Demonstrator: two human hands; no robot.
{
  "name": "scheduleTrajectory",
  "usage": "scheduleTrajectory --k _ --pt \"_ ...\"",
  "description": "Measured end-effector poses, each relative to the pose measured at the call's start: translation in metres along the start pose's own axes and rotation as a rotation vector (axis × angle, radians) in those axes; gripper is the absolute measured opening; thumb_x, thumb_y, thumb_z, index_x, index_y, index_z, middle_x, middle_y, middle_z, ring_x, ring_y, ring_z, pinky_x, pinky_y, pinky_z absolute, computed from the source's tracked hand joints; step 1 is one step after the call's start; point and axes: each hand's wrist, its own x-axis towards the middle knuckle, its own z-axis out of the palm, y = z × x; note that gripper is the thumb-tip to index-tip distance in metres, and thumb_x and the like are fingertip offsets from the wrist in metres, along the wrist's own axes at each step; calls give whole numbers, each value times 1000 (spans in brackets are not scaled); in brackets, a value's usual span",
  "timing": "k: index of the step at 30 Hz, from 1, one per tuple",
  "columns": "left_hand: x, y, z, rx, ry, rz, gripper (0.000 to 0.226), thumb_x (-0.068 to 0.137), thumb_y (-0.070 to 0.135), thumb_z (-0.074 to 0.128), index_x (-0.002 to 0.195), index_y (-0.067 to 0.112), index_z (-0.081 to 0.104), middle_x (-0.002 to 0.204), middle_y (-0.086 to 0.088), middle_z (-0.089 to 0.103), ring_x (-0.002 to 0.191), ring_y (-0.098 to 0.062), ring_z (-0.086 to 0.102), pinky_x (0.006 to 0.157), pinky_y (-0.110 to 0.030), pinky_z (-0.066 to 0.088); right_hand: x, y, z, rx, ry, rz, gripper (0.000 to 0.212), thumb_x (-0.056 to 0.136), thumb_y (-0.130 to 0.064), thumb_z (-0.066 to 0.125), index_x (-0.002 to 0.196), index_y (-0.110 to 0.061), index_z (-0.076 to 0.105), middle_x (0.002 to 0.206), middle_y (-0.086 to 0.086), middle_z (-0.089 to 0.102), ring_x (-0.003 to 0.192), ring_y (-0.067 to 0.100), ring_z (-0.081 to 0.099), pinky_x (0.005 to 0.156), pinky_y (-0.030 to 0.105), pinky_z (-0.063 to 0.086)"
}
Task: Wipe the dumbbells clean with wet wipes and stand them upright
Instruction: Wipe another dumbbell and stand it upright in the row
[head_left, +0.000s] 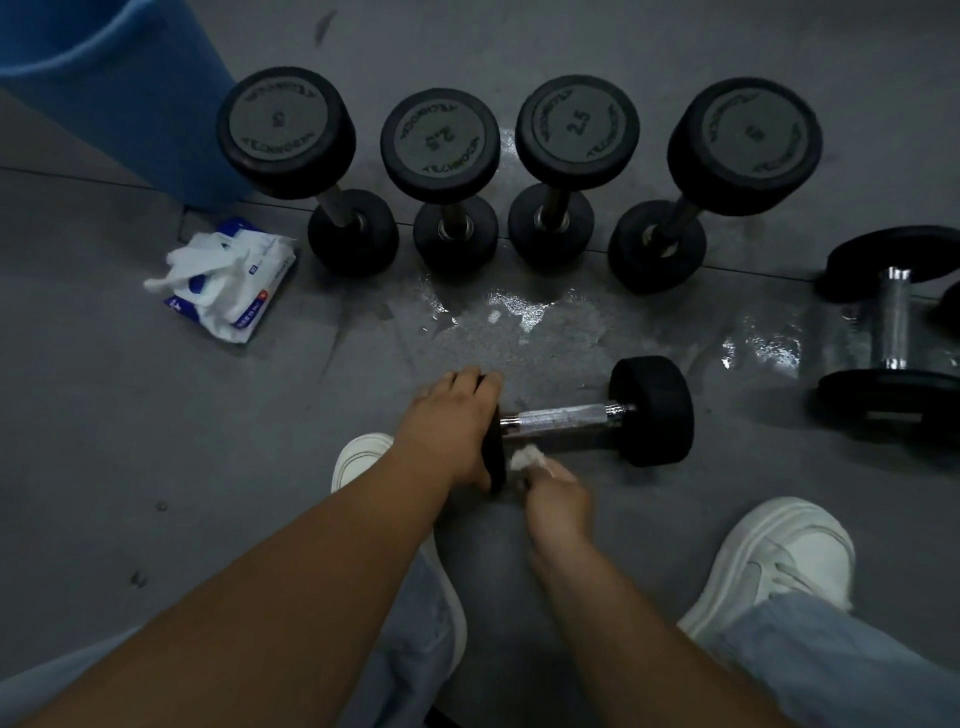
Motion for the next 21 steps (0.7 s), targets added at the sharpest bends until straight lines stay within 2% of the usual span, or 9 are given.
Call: scheduleTrajectory --k 2,4,5,8,11,13,16,19,21 --pt "-3 1 2 -12 26 -3 117 59 42 85 152 21 17 153 -5 25 137 -28 32 110 -42 36 11 -13 23 376 -45 343 23 91 -3 47 84 -11 67 77 11 70 70 23 68 55 23 50" --pt "-7 4 5 -24 73 -5 109 65 43 80 152 21 17 153 -6 24 138 -28 30 111 -41 33 8 -24 33 534 -79 481 26 94 -5 39 80 -9 61 63 10 68 61 24 63 53 26 47" --pt "-9 5 7 -26 86 -5 108 67 44 78 152 20 17 153 -6 23 138 -28 29 111 -40 32 1 -24 31 560 -98 484 27 95 -7 38 80 -9 61 60 9 68 60 24 63 54 27 46" --pt "-11 7 10 -19 116 -4 110 66 44 79 153 21 15 152 -5 23 138 -27 28 109 -38 32 -21 -24 21 606 -194 475 29 99 -17 41 86 -11 67 70 7 73 59 18 68 57 27 46" --pt "-12 7 13 -7 138 -4 106 66 43 77 151 21 18 150 -4 26 135 -26 31 108 -38 32 -8 -25 27 605 -141 497 27 98 -12 38 84 -10 62 79 14 68 69 24 63 62 31 49" --pt "-13 8 13 -9 122 -6 107 66 41 78 151 21 17 150 -5 25 136 -27 30 110 -39 32 -5 -20 27 588 -102 463 26 99 -11 40 84 -11 62 78 13 68 65 23 65 55 28 50" --pt "-11 7 13 -4 121 10 109 66 40 79 152 21 15 150 -6 24 136 -27 29 112 -39 32 -10 -10 21 584 -101 420 19 99 -15 48 100 -10 67 76 5 74 63 13 70 50 21 52" --pt "-10 7 13 -5 108 -1 112 62 40 81 151 21 16 150 -5 26 136 -26 31 111 -39 34 -3 -15 18 578 -49 387 13 96 -11 54 92 -7 66 70 7 72 59 14 69 51 23 54" --pt "-10 7 14 -14 121 -3 110 64 43 80 151 21 16 150 -5 26 136 -26 31 111 -39 34 -7 -17 21 524 -16 315 10 93 -7 59 95 -2 67 83 14 72 71 21 70 64 29 57"
